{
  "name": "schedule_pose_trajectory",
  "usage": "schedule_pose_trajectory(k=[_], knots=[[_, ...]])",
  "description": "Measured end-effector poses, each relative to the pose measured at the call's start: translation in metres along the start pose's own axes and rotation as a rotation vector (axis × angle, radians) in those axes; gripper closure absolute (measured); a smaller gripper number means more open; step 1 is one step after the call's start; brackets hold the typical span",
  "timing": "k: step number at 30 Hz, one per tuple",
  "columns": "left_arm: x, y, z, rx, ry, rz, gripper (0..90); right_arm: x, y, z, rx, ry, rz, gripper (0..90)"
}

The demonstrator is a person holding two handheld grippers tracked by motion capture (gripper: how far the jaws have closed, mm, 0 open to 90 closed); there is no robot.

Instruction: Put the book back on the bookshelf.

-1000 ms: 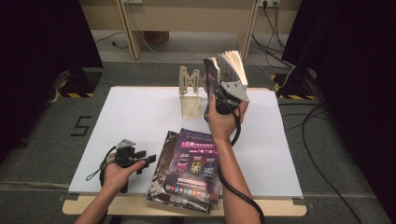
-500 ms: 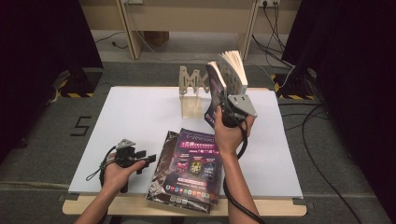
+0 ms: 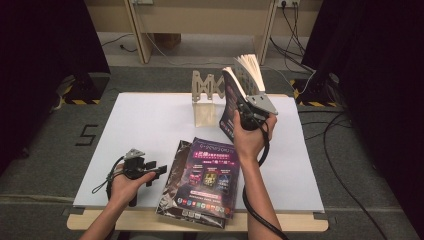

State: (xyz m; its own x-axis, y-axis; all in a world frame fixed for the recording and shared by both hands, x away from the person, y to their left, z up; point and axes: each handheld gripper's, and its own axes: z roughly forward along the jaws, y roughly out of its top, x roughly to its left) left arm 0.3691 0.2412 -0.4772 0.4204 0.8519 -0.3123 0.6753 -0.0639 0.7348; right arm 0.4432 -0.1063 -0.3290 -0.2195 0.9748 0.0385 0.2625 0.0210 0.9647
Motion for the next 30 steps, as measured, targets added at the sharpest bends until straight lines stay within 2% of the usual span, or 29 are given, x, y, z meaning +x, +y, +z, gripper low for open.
schedule_pose_trajectory(k=[5,8,10,19,30], knots=[[-0.001,0.0,0.0,0.005,-0.001,0.006,43.4,-0.004,0.004,0.0,0.036,0.021,-0.009,80.3],[-0.002,0.0,0.001,0.006,-0.001,0.007,43.4,-0.007,0.009,0.002,0.073,0.041,-0.054,82.4],[-0.002,0.0,0.001,0.006,-0.001,0.006,43.4,-0.008,0.013,0.001,0.092,0.061,-0.047,82.8],[-0.001,0.0,0.001,0.006,-0.002,0.006,43.6,-0.006,0.015,-0.001,0.056,0.061,0.006,83.1],[-0.001,0.0,0.001,0.004,-0.003,0.006,43.7,0.003,0.017,-0.001,0.015,0.054,0.008,83.1]])
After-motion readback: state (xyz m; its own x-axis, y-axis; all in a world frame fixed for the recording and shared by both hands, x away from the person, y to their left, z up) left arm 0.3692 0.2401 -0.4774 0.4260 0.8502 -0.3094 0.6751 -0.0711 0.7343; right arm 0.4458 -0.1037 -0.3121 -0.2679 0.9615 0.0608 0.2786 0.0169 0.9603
